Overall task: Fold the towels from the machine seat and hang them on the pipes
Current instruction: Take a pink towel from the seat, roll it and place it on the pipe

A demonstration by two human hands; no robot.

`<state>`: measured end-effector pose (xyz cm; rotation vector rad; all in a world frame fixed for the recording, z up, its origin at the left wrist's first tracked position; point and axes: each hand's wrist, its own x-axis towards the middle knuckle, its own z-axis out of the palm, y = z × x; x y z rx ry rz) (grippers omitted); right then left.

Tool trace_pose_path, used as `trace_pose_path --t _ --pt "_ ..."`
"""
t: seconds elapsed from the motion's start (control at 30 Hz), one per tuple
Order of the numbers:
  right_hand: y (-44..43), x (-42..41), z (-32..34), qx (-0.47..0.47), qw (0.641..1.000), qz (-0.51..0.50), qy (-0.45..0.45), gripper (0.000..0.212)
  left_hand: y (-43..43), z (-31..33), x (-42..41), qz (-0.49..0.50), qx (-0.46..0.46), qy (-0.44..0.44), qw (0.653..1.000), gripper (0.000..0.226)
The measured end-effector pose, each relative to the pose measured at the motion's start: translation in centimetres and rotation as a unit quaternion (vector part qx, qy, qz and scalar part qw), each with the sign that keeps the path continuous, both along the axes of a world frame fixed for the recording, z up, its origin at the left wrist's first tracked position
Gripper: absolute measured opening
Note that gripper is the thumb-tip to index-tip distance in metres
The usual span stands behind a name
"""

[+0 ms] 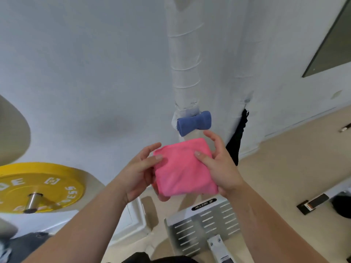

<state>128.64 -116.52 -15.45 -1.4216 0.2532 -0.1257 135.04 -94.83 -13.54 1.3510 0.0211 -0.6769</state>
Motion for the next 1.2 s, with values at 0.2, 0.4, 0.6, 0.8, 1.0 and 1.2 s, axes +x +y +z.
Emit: trace_pose_path --t 0.2,0.4,0.6,0.8,1.0,1.2 --pt "-1.5 -0.2 -0.2 0.053 0.997 -0.041 0.04 0.037 -2.5 -1.4 -2.6 0.089 0.042 -0.065 0.993 0.087" --pt "-2.9 -0.6 0.9 -0.061 0.995 0.081 -0.007 0.038 -4.2 0.3 -2.9 0.15 0.125 -0.199 0.96 0.046" --pt "-4.3 0.4 4.1 -0.161 0.983 0.082 -0.029 0.059 -4.0 2.8 -2.3 0.013 0.199 -0.274 0.941 0.068" --pt "-4.8 3.8 10.2 -0.421 0.9 0.096 -0.058 0.089 -4.7 8.0 1.3 0.057 0.325 -0.427 0.842 0.076" --pt "-4.8 8.5 16.9 -0.534 0.832 0.072 -0.128 0.052 -4.4 14.4 5.8 0.087 0.32 -0.533 0.778 0.045" --pt "-5.0 11.9 24.8 -0.606 0.776 0.084 -0.152 0.028 -2.3 20.7 11.6 0.058 0.293 -0.572 0.764 0.026"
